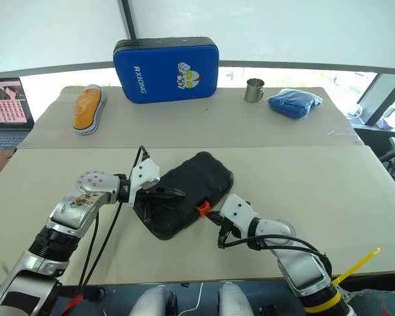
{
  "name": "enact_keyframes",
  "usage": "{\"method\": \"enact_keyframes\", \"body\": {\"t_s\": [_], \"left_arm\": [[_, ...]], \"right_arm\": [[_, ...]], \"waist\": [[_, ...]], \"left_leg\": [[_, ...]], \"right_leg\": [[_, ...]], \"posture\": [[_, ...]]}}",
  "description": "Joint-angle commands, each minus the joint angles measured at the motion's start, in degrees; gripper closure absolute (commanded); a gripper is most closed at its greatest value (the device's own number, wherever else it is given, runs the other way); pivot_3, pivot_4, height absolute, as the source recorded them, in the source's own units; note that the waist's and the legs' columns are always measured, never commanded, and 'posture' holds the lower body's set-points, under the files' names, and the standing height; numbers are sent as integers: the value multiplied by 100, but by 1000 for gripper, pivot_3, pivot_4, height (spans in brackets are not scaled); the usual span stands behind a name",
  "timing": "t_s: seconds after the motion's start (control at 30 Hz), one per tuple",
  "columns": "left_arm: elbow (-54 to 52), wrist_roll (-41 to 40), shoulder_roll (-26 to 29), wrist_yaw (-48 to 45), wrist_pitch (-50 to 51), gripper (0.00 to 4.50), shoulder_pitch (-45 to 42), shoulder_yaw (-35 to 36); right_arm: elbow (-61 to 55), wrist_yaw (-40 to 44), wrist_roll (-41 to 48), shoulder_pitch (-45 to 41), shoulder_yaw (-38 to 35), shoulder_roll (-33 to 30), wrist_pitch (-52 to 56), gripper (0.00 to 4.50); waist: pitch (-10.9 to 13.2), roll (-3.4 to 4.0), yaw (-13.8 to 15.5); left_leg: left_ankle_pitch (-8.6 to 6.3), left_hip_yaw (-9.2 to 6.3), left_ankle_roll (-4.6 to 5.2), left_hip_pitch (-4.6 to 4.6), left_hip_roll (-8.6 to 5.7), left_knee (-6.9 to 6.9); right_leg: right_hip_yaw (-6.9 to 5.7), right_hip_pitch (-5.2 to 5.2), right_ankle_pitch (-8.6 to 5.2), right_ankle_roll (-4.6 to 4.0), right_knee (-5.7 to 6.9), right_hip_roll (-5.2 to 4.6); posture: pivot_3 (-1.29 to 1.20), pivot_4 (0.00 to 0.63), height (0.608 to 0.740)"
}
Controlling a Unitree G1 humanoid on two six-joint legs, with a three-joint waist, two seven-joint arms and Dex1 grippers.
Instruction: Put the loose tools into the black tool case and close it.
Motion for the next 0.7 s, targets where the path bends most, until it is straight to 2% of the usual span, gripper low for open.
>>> {"method": "enact_keyframes", "body": {"t_s": [0.03,0.4,0.7], "left_arm": [[512,498,33,47,391,4500,340,-652],[527,633,142,7,507,4500,370,-850],[591,648,84,5,551,4500,346,-889]], "right_arm": [[-167,-103,29,-230,-141,129,-102,4474],[-626,134,181,-190,-180,-84,448,4474],[-331,-63,131,-314,-277,204,282,4474]], "waist": [[0,0,0],[-3,4,4],[-3,3,5]], "left_leg": [[0,-3,0,0,0,0],[0,-10,0,0,0,-3],[0,-12,-1,1,2,-9]], "right_leg": [[0,0,0,0,0,-1],[0,0,-2,2,-4,-3],[0,0,-6,-1,-13,-3]], "posture": [[0,150,740],[0,150,740],[0,150,740]]}}
